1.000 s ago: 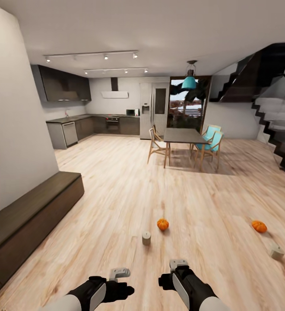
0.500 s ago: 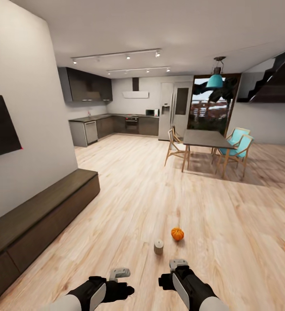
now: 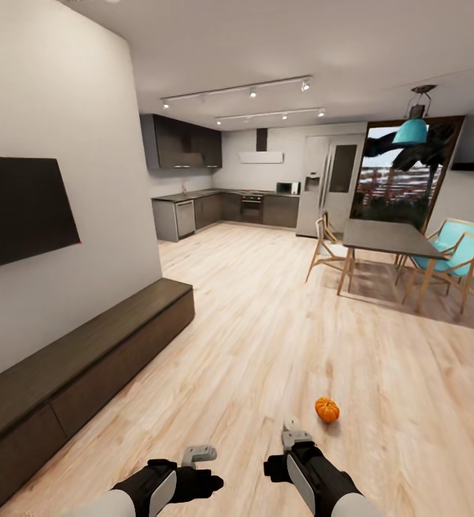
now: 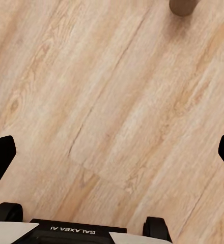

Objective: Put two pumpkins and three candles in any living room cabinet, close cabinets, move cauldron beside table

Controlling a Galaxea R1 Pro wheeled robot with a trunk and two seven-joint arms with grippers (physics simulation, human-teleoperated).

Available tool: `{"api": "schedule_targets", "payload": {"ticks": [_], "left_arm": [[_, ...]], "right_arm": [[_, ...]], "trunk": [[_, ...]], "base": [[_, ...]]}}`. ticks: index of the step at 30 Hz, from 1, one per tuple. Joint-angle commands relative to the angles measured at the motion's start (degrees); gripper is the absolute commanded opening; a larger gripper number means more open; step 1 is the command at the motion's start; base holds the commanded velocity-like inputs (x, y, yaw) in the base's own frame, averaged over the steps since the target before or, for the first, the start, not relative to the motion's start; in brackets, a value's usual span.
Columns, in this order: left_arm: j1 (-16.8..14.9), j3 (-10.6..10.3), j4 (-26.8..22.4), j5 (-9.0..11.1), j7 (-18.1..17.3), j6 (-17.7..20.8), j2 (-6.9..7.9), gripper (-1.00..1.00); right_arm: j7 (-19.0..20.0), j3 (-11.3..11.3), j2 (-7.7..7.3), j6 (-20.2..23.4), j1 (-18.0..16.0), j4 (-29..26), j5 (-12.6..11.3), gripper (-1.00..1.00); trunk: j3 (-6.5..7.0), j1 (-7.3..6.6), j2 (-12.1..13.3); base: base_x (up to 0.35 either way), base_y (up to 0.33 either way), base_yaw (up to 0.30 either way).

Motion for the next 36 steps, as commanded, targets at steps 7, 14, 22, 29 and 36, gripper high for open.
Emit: {"api": "schedule_targets", "payload": {"ticks": [7, 14, 22, 29, 36], "left_arm": [[0.0, -0.5, -0.1, 0.6, 0.0, 0.3, 0.02, 1.0], [0.0, -0.5, -0.1, 0.6, 0.0, 0.3, 0.02, 1.0], [0.0, -0.5, -0.1, 0.6, 0.0, 0.3, 0.02, 1.0], [0.0, -0.5, -0.1, 0.6, 0.0, 0.3, 0.02, 1.0], [0.0, -0.5, -0.1, 0.6, 0.0, 0.3, 0.02, 1.0]], "right_arm": [[-0.3, 0.2, 0.0, 0.4, 0.0, -0.1, -0.1, 1.0], [-0.3, 0.2, 0.0, 0.4, 0.0, -0.1, -0.1, 1.0], [-0.3, 0.2, 0.0, 0.4, 0.0, -0.1, -0.1, 1.0], [-0.3, 0.3, 0.0, 0.4, 0.0, -0.1, -0.1, 1.0], [-0.3, 0.3, 0.0, 0.4, 0.0, -0.1, -0.1, 1.0]], "trunk": [[-0.08, 0.02, -0.1], [-0.08, 0.02, -0.1], [-0.08, 0.02, -0.1], [-0.08, 0.02, -0.1], [-0.08, 0.02, -0.1]], "base": [[0.089, 0.0, 0.29], [0.011, 0.0, 0.29], [0.001, 0.0, 0.29], [0.0, 0.0, 0.29], [0.0, 0.0, 0.29]]}}
